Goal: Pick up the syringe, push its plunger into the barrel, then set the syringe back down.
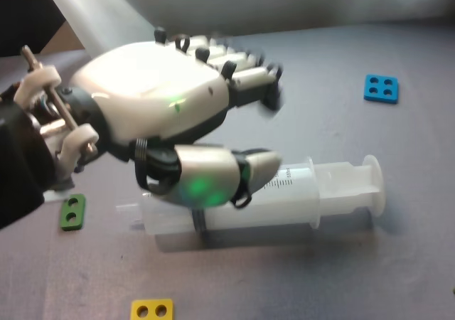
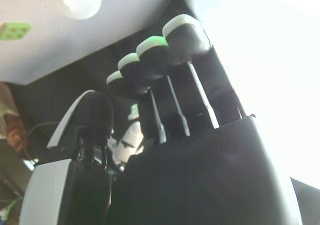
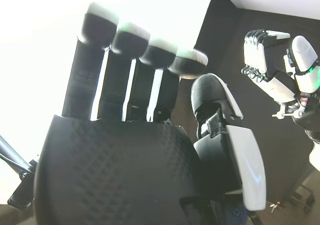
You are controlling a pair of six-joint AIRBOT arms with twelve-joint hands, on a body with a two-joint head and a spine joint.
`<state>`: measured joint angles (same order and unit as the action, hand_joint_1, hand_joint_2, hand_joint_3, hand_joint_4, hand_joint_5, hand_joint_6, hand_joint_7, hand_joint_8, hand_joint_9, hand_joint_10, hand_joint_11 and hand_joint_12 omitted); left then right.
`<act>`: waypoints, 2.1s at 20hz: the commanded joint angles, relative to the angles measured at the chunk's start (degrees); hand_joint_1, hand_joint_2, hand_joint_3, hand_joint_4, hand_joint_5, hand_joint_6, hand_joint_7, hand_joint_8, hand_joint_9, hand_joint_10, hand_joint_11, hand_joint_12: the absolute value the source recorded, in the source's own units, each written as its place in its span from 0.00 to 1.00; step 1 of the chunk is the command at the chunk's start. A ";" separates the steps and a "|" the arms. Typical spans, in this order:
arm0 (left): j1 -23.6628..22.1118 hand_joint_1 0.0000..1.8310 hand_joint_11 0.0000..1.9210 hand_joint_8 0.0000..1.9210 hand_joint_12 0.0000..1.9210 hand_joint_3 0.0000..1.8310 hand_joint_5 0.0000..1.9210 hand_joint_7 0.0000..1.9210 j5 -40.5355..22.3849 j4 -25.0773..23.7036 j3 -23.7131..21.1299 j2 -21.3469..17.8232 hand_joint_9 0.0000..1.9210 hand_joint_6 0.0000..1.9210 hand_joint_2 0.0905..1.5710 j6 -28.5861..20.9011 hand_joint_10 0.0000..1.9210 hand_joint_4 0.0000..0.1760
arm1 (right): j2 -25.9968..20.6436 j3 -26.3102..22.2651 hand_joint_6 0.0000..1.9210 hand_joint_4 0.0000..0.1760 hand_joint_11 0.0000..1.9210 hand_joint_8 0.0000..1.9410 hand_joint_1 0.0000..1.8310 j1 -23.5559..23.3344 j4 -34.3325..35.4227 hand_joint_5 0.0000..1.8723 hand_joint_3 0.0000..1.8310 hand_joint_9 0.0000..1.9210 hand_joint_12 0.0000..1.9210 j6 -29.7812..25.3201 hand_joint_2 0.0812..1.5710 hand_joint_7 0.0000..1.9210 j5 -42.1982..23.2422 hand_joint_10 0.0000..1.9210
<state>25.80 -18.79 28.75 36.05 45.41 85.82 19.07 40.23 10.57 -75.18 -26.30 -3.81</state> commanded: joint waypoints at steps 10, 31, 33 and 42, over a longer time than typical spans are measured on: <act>-2.29 0.00 0.00 0.00 0.09 0.00 0.06 0.05 -5.89 2.00 0.58 -1.27 0.03 0.00 0.83 4.50 0.00 0.00 | 0.32 -0.12 0.00 0.00 0.00 0.00 0.00 -0.80 0.79 0.07 0.02 0.02 0.01 -8.83 0.83 0.05 -1.23 0.00; 8.74 0.46 0.00 0.00 0.00 0.01 0.00 0.00 -15.86 23.02 4.68 14.12 0.00 0.00 0.55 22.83 0.00 0.00 | -0.63 -1.52 0.01 0.00 0.00 0.00 0.00 0.72 19.58 0.11 0.00 0.04 0.07 -11.69 0.82 0.08 0.85 0.00; 9.45 0.47 0.00 0.00 0.00 0.01 0.00 0.00 -17.72 26.07 5.61 15.68 0.00 0.00 0.55 25.30 0.00 0.00 | -0.71 -1.53 0.00 0.00 0.00 0.00 0.00 0.92 23.47 0.10 0.00 0.03 0.03 -11.70 0.82 0.07 1.93 0.00; 12.04 0.48 0.02 0.00 0.01 0.00 0.01 0.00 -19.24 28.82 12.24 23.14 0.00 0.00 0.56 27.18 0.00 0.00 | -1.69 -3.64 0.00 0.00 0.00 0.00 0.00 1.27 42.25 0.11 0.00 0.04 0.06 -11.72 0.83 0.07 9.84 0.00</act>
<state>38.26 -35.03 60.25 48.34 68.55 112.88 17.43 36.69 12.34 -33.01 -37.52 10.50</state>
